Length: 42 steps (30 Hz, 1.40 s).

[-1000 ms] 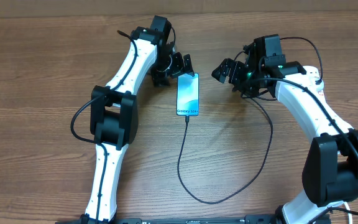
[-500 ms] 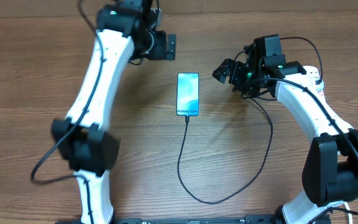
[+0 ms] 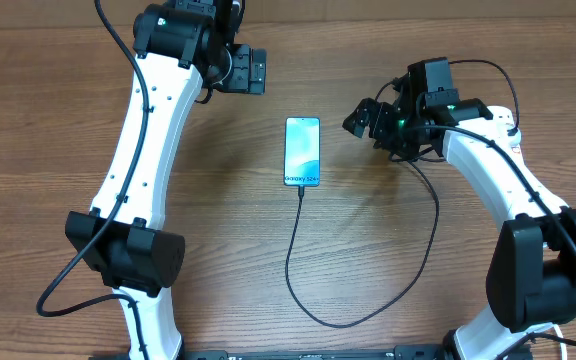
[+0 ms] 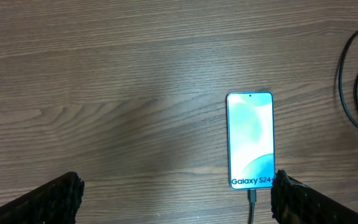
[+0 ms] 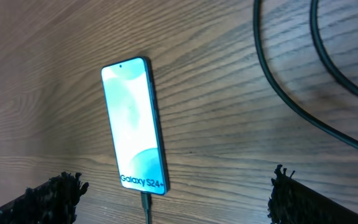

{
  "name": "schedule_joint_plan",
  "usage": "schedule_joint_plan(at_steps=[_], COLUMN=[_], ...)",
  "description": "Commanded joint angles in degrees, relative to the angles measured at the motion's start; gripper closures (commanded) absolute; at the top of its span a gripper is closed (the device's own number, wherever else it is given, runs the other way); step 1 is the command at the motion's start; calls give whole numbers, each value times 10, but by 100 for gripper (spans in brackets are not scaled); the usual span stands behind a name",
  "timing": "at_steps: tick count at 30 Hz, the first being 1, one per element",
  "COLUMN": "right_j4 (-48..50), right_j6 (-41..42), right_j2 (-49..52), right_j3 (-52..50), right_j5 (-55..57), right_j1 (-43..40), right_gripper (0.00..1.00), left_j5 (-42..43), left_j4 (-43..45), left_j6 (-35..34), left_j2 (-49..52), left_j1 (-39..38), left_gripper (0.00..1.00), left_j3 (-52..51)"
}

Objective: Plug charger to phone and switch on socket
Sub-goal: 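Raise the left gripper away from the phone, then move the right gripper over the white power strip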

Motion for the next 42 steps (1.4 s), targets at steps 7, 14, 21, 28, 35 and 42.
schedule_joint_plan(at_steps=[7,14,21,28,35,42], right_j4=[-94,-184,-213,-208,-165,-134], right_j6=[-34,-80,-80,-113,-140,-182], right_j2=[-19,-19,-19,-18,-14,20], right_j3=[68,172,227,233,233,233], right_j5=[92,106,103,44,-17,-20], right_j1=[-29,-84,-200,-332,-435,-453], right_gripper=[0,0,0,0,0,0], left_j5=[-10,-10,-10,-10,-10,-10], left_j4=[0,0,0,0,0,0], left_j6=[10,11,11,11,11,11], left_j2=[2,2,2,2,2,2], left_j1=[0,0,0,0,0,0], left_gripper=[0,0,0,0,0,0], left_j3=[0,0,0,0,0,0])
